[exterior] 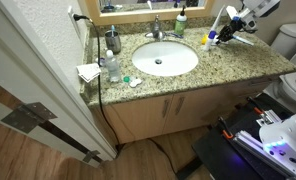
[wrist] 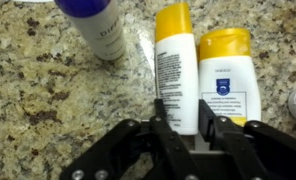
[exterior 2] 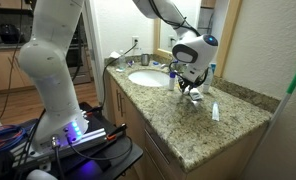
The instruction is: Place the white and yellow bottle upside down on the right side of the counter
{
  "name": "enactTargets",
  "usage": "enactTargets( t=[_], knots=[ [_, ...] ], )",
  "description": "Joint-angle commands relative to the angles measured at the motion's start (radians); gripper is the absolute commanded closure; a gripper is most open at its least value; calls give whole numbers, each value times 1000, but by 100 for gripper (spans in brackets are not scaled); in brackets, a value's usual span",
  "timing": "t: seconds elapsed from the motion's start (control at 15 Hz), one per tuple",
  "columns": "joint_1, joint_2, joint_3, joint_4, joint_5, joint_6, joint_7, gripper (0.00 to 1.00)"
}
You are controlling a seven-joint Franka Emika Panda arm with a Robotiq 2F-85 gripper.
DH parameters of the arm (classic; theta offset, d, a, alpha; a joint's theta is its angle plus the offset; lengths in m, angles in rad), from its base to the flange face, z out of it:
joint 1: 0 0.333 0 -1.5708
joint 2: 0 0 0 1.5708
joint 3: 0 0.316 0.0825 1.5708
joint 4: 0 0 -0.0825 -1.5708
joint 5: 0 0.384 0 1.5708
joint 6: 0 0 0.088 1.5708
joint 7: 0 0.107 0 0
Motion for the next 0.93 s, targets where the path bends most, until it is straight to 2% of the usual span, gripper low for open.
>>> enactTargets(
  t=[0.0,0.07,0.13,0.27,0.4,0.67,0.87],
  knots=[
    [9,3,-16,4,-14,-15,17,94],
    [9,4,-17,4,-15,-15,18,99],
    [9,3,-17,3,-15,-15,18,94],
    [14,0,-22,3,-29,-13,24,94],
    [38,-23,-49,-2,-122,-1,30,94],
    [113,-149,-168,-37,-501,-13,151,94],
    [239,-248,-319,-59,-779,-36,244,94]
  ],
)
